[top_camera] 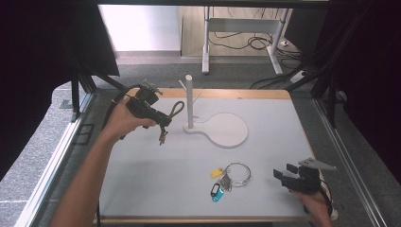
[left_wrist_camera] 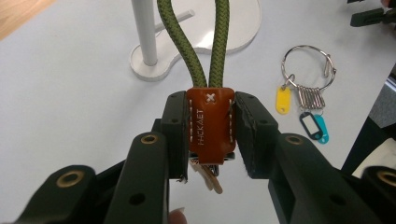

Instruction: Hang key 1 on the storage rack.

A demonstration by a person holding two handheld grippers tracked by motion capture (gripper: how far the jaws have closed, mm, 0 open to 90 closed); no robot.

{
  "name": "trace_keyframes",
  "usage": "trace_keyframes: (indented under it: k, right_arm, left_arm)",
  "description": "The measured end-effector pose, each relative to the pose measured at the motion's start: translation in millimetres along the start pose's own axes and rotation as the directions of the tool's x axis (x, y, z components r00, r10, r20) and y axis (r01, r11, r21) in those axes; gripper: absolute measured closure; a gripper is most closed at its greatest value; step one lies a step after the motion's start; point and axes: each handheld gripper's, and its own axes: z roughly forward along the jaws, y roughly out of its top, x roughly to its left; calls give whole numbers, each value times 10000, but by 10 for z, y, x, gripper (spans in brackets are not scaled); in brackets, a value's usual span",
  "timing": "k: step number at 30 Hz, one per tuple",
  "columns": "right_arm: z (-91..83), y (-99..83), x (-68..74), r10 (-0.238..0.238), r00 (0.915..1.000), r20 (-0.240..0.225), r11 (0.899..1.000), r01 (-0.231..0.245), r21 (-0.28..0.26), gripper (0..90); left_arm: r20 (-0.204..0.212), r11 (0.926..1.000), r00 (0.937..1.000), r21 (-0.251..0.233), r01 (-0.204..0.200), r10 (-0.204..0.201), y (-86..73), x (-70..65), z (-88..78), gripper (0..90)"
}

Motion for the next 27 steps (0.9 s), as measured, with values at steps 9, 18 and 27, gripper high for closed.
trace_keyframes:
  k: [9, 18, 27]
  right_arm:
    - [14, 9, 4, -31, 10000, 4, 10000, 31, 25, 320]
    - [33, 10, 14, -63, 10000, 7, 9999, 63, 89, 321]
    - [43, 10, 10, -133, 9999, 86, 9999, 133, 60, 326]
  left_arm:
    - [52, 9999, 9999, -81, 139, -139, 96, 132, -45, 671]
    - [122, 9983, 9990, -376, 437, -433, 142, 296, -110, 671]
    - [-221, 9988, 9986, -155, 473, -477, 215, 424, -142, 671]
